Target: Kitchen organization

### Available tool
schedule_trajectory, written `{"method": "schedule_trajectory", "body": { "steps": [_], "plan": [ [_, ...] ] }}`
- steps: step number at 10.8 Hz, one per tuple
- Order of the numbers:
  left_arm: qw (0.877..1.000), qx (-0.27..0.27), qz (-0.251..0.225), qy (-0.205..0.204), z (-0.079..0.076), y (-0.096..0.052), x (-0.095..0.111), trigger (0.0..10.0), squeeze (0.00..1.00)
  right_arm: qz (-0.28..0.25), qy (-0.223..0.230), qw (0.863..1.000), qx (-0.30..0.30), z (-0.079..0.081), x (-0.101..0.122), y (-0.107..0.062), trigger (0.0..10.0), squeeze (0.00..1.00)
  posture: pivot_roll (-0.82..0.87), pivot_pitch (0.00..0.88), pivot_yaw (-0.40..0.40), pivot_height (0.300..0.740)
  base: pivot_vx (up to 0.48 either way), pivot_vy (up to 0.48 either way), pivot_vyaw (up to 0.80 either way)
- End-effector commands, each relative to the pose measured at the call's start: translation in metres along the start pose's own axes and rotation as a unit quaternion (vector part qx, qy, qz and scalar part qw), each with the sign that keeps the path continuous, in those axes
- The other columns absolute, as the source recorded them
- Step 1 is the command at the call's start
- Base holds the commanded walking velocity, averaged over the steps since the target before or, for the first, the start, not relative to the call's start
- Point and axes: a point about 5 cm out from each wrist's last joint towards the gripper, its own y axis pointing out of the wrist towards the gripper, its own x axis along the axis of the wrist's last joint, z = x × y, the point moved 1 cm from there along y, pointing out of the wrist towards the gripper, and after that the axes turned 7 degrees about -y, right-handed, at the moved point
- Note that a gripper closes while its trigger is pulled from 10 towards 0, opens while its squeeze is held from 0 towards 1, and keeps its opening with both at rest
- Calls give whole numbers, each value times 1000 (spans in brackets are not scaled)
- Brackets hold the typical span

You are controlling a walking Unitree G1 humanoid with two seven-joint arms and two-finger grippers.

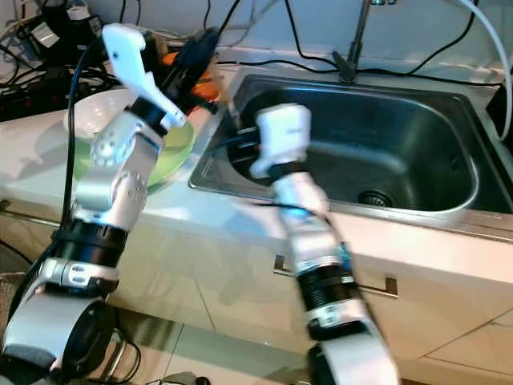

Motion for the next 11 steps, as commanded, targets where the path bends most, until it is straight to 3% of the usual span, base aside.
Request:
{"method": "schedule_trajectory", "body": {
  "steps": [1,5,7,11],
  "plan": [
    [1000,13,11,4,4,-7,-7,10000,0,5,4,1000,1,0,0,0,10000,0,52,12,39,740,0,0,0],
    [1000,-1,-13,1,-1,-4,-1,10000,0,5,16,999,41,13,0,-1,10000,0,56,11,22,740,0,0,0],
    [999,-22,-29,5,-6,5,8,10000,0,-3,25,998,60,17,4,-1,10000,0,56,9,19,740,0,0,0],
    [995,-94,-1,-37,-31,9,-4,10000,0,-3,28,997,78,27,5,0,10000,0,58,8,20,740,0,0,0]
  ]
}}
